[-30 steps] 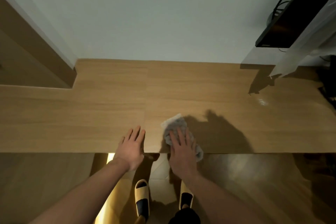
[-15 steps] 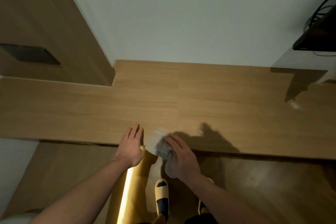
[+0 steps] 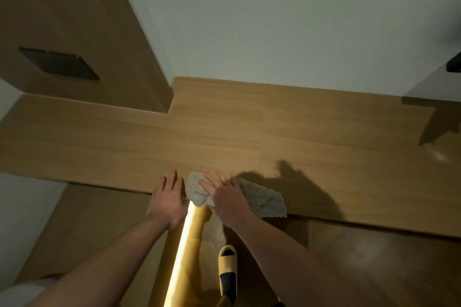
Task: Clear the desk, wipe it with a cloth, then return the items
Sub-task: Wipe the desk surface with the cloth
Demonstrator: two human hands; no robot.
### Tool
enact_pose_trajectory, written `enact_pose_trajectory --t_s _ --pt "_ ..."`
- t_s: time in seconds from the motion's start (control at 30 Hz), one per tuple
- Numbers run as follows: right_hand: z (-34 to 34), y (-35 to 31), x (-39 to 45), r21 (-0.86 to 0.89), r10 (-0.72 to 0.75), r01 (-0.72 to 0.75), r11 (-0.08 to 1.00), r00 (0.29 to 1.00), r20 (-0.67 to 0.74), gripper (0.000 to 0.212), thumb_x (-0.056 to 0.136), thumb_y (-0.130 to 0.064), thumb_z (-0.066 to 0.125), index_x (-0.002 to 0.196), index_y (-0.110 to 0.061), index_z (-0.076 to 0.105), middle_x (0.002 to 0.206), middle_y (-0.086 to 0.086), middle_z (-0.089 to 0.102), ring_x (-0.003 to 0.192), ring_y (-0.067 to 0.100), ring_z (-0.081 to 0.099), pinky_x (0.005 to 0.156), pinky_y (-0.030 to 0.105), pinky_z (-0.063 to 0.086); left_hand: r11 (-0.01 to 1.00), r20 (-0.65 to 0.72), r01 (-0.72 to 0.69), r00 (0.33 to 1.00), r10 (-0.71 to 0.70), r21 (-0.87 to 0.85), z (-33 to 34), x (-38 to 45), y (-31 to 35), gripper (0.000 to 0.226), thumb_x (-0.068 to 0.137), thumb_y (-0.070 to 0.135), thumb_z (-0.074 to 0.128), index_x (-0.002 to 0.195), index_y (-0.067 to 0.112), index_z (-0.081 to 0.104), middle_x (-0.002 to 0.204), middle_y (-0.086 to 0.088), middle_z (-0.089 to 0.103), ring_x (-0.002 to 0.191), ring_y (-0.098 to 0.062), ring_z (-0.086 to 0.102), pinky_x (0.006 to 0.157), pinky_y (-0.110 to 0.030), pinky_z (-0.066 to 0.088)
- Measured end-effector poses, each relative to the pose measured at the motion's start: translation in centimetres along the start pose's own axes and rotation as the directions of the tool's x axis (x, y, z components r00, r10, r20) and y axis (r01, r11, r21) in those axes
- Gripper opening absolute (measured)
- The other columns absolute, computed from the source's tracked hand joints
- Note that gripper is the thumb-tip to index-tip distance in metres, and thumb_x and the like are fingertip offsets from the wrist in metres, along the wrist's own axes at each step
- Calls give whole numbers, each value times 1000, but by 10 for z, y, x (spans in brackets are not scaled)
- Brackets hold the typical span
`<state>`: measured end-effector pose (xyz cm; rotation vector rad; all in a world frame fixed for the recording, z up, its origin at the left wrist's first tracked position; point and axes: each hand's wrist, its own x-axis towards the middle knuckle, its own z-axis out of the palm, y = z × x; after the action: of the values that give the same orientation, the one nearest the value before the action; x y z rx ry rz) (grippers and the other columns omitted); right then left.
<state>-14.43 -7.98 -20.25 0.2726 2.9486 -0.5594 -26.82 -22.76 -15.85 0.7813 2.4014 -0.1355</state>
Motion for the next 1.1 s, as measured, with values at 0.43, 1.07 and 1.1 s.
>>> enact_pose_trajectory --t_s 0.43,1.07,1.1 --pt "-81 218 -165 -21 566 -571 821 818 -103 61 99 -13 47 156 -34 39 160 -3 40 130 31 41 101 45 41 977 58 -194 980 189 91 -4 12 87 93 91 29 60 164 25 3 171 -4 -15 157 -35 -8 128 -49 12" --pt "-61 180 -120 -22 205 -205 979 967 152 90 90 -8 58 164 -33 15 173 -4 -3 158 28 -14 126 58 -7 990 159 -126 981 113 69 7 24 180 98 91 38 62 165 27 -2 170 -2 -20 157 -34 -12 128 -53 12" --pt "-61 190 -129 -30 209 -207 978 965 160 92 90 -9 58 165 -34 10 173 -5 -7 157 26 -17 125 57 -10 990 166 -125 980 112 68 7 24 188 98 92 40 61 165 27 -3 170 -2 -20 157 -34 -12 128 -52 11"
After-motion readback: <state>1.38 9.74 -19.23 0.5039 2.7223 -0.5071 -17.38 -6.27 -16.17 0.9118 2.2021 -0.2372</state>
